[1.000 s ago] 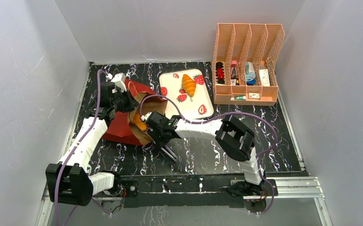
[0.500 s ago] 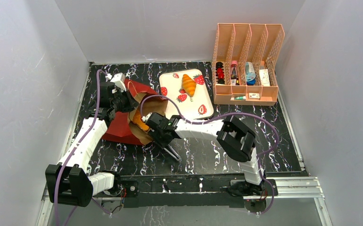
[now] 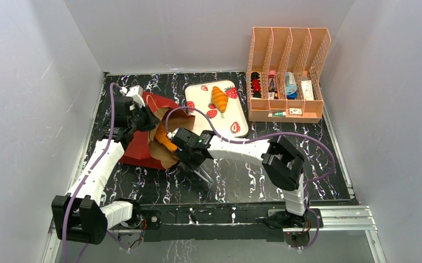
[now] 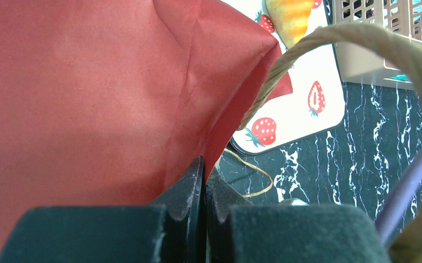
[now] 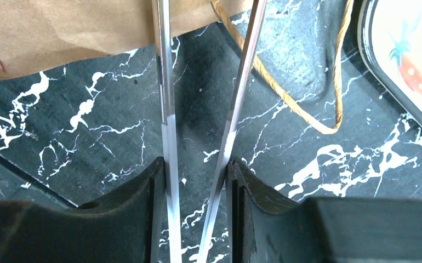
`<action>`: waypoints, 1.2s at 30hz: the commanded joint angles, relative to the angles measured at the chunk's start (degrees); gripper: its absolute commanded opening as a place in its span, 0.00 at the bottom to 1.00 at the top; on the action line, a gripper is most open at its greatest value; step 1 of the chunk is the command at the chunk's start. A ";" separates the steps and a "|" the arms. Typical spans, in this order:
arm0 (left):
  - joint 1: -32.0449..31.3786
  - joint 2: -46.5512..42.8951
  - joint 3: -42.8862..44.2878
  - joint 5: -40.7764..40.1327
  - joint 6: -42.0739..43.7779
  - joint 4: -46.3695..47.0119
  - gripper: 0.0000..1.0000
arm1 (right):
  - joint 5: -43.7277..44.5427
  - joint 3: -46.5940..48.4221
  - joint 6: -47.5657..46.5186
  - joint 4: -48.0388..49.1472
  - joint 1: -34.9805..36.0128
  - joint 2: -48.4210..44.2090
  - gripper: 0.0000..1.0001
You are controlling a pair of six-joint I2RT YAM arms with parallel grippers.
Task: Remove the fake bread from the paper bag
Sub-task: Take out the fake bread from the paper bag.
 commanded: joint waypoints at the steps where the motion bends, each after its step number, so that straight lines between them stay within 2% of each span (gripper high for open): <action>1: -0.20 -2.47 0.21 -1.82 -1.11 -0.90 0.00 | 1.93 3.06 0.83 -0.28 0.01 -6.54 0.00; 19: -0.20 -0.75 0.53 -7.89 -4.26 -1.83 0.00 | 3.19 0.53 3.42 -3.78 0.01 -17.30 0.00; 36: -0.20 3.23 1.24 -15.21 -5.96 -3.87 0.00 | 7.90 8.23 4.69 -10.39 -2.18 -19.23 0.00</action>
